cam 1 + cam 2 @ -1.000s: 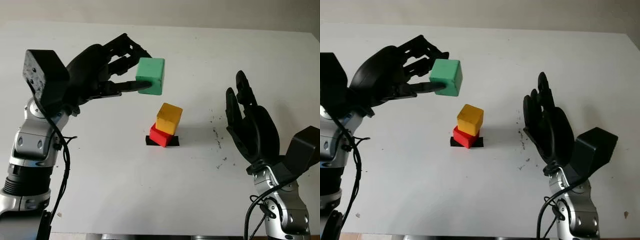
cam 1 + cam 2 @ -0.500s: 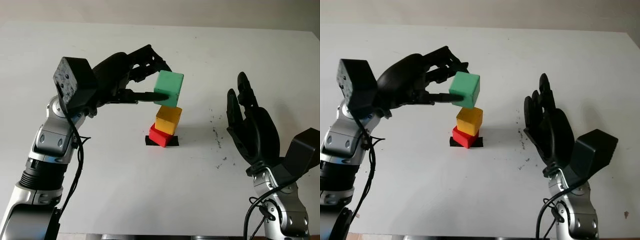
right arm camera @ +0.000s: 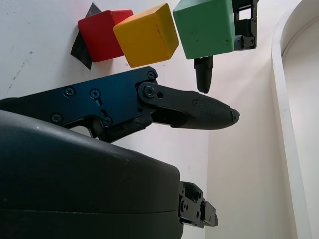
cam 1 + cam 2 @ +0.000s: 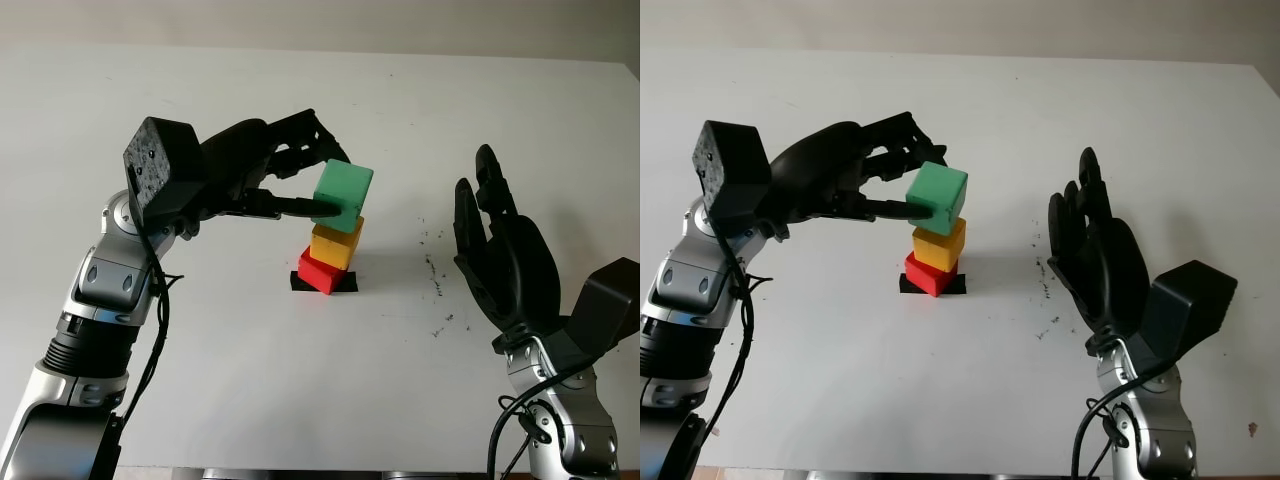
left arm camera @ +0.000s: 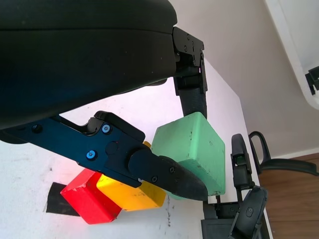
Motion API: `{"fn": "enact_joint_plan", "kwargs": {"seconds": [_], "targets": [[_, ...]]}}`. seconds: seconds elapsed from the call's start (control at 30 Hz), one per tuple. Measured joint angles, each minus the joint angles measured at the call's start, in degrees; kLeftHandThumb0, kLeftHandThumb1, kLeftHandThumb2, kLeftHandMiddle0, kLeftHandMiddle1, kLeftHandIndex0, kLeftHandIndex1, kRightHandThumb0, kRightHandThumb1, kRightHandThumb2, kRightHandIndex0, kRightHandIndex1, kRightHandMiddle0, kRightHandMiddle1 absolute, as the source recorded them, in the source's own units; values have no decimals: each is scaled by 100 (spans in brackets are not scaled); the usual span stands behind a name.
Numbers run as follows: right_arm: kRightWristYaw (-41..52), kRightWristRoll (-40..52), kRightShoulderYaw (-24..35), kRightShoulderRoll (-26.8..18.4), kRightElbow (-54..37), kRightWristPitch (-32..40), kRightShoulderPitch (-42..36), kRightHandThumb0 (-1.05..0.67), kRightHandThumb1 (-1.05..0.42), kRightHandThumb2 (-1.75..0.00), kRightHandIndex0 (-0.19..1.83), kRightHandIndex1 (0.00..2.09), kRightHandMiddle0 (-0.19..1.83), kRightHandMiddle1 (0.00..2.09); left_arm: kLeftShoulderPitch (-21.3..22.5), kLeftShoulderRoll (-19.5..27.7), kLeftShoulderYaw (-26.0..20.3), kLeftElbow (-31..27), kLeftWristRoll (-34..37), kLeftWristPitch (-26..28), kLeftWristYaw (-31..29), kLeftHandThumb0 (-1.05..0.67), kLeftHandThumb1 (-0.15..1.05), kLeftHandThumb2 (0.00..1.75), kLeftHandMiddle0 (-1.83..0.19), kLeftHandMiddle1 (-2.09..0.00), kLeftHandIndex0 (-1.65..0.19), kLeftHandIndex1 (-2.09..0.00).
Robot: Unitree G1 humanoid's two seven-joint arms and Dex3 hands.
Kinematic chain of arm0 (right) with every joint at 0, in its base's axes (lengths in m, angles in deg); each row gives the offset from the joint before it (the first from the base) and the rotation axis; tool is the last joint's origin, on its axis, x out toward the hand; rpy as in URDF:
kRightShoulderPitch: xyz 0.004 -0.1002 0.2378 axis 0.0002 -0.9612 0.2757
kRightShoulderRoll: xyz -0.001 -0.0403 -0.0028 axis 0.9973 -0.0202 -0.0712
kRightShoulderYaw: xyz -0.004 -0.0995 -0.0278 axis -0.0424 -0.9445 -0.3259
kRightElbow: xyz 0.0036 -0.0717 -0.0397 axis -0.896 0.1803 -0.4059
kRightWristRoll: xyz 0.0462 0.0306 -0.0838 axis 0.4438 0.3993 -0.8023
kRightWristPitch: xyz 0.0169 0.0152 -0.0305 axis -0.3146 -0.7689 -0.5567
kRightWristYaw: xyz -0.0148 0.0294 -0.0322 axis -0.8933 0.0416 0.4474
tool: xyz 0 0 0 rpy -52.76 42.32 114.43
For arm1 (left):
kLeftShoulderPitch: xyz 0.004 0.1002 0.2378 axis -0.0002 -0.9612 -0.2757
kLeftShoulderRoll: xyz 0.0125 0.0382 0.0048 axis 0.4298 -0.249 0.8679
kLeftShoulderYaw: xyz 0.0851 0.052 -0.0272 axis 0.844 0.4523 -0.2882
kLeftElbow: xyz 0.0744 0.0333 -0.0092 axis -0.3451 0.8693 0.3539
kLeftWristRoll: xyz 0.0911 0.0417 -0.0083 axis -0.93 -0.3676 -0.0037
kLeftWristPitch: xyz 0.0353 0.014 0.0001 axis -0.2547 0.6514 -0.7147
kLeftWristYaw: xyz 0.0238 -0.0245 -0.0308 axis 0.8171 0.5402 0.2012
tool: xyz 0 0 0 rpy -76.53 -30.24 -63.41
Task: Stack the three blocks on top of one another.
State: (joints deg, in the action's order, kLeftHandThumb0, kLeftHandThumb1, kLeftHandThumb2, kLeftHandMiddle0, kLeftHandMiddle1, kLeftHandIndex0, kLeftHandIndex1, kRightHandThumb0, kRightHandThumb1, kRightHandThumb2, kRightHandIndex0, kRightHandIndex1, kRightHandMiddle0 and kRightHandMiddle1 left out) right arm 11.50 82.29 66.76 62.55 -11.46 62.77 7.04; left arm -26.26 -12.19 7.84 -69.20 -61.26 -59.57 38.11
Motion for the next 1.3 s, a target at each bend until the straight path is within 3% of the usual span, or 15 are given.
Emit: {"fn": "enact_joint_plan", "kwargs": {"seconds": [0.93, 1.13, 1.3], "targets": [[66, 15, 21, -7, -58, 16, -28, -62, -105, -56, -19, 0, -19, 2, -169, 83, 123, 0, -418, -494, -153, -51, 105, 20, -12, -5, -23, -150], [99, 29, 24, -9, -58, 24, -28, -62, -105, -57, -19, 0, -19, 1, -169, 109, 126, 0, -420, -480, -189, -50, 105, 11, -9, -5, -18, -126], [127, 31, 26, -12, -58, 24, -28, -62, -105, -57, -19, 0, -19, 1, -222, 133, 137, -16, -436, -452, -196, -54, 104, 7, -1, -5, -9, -83]]}}
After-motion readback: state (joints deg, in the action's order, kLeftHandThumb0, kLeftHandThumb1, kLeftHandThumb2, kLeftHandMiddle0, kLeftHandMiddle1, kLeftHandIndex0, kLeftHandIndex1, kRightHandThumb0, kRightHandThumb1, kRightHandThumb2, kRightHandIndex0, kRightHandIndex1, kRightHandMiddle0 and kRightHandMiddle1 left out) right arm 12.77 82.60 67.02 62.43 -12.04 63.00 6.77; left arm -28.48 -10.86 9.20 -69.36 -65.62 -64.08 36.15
